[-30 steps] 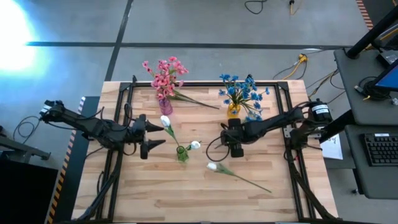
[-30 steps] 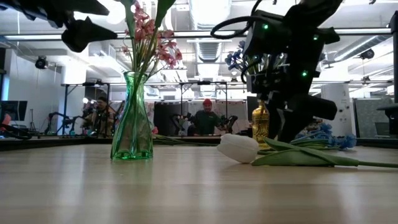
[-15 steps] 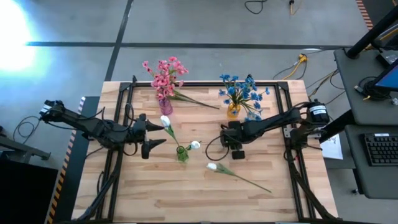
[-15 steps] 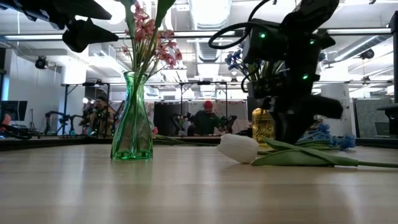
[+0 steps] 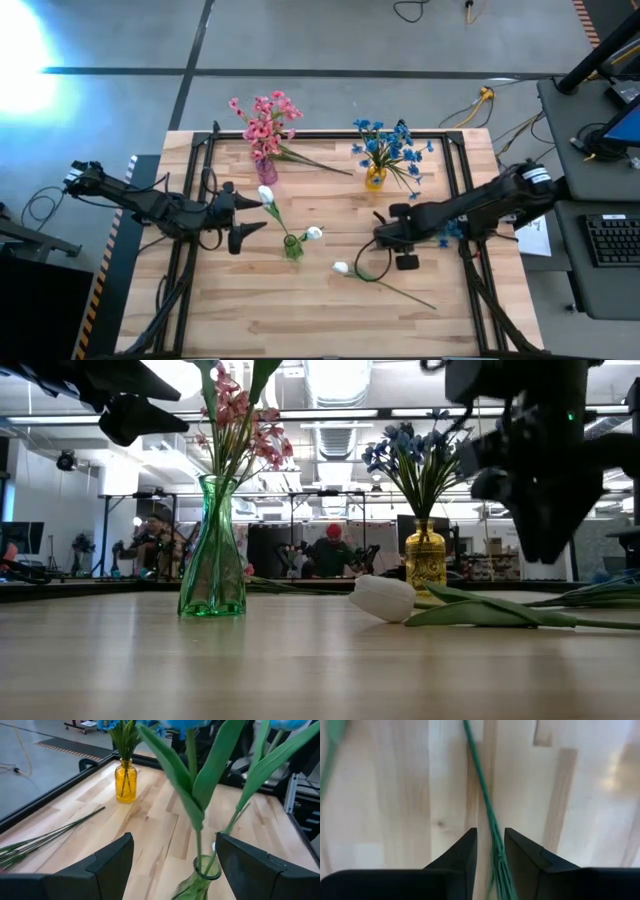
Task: Sort flowers into vase by color
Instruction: Put the blue flowers into the yellow vase
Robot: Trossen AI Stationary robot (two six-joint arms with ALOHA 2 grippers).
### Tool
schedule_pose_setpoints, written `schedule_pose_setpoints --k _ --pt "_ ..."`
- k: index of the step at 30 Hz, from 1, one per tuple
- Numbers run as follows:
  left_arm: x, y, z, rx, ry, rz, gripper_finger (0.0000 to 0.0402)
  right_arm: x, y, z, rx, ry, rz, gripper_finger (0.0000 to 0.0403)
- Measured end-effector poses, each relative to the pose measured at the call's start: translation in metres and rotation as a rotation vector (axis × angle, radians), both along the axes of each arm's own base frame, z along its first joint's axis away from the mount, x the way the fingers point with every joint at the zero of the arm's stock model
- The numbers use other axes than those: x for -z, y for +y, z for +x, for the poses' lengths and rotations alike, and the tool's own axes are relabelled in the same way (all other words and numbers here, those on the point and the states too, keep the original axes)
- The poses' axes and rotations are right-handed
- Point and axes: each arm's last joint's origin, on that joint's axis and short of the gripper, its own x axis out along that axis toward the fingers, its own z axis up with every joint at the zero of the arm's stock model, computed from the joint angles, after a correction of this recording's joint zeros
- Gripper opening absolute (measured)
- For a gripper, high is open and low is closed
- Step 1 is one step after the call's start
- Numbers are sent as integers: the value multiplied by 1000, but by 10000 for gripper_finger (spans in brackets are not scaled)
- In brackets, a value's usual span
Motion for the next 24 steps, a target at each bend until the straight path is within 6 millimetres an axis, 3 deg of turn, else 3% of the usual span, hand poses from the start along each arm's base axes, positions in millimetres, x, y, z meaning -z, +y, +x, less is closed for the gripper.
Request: schedule_pose_setpoints --k 15,20,24 --pt "7 1 0 -25 58 -11 268 -87 12 36 83 -360 -18 134" --pt "9 1 -1 -30 72 -14 268 -122 27 33 62 -499 -41 123" --pt "10 0 0 -31 78 -12 268 -126 35 27 77 -528 -62 112"
